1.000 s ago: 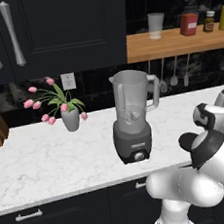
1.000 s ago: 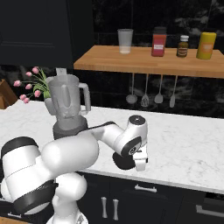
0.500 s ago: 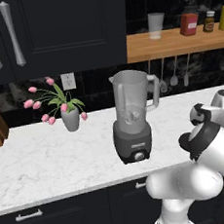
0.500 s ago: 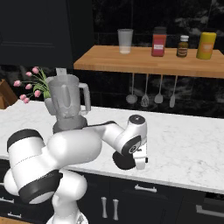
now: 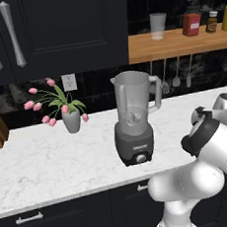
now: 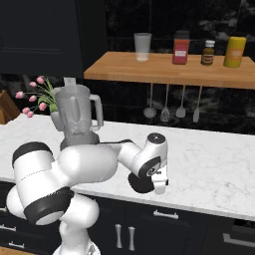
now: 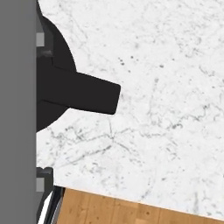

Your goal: Close the lid blender by securely placing the lid on top.

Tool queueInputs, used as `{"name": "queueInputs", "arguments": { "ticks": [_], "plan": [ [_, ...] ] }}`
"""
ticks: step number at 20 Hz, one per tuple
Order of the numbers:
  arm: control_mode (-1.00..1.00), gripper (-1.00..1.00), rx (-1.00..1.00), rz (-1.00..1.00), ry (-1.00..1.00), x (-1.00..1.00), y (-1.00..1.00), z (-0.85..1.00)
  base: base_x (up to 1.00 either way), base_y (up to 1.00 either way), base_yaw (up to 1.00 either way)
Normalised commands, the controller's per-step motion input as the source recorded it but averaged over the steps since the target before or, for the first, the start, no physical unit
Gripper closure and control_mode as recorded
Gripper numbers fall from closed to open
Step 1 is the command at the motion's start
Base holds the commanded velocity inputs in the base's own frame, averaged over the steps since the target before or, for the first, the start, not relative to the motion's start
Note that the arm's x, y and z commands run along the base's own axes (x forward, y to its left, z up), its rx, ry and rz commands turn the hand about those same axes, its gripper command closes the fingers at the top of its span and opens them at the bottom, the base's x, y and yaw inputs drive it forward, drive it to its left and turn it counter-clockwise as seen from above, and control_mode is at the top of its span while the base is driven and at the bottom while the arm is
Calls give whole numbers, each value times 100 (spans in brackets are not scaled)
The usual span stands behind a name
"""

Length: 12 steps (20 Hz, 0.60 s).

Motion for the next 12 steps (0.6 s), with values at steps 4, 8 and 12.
{"name": "queueInputs", "arguments": {
  "ticks": [4, 8, 12],
  "plan": [
    [-100, -100, 0, 0, 0, 6, 0, -18, 0, 0, 0],
    [-100, -100, 0, 0, 0, 8, 0, -16, 0, 0, 0],
    [-100, -100, 2, 0, 0, 8, -5, -15, 0, 0, 0]
  ]
}}
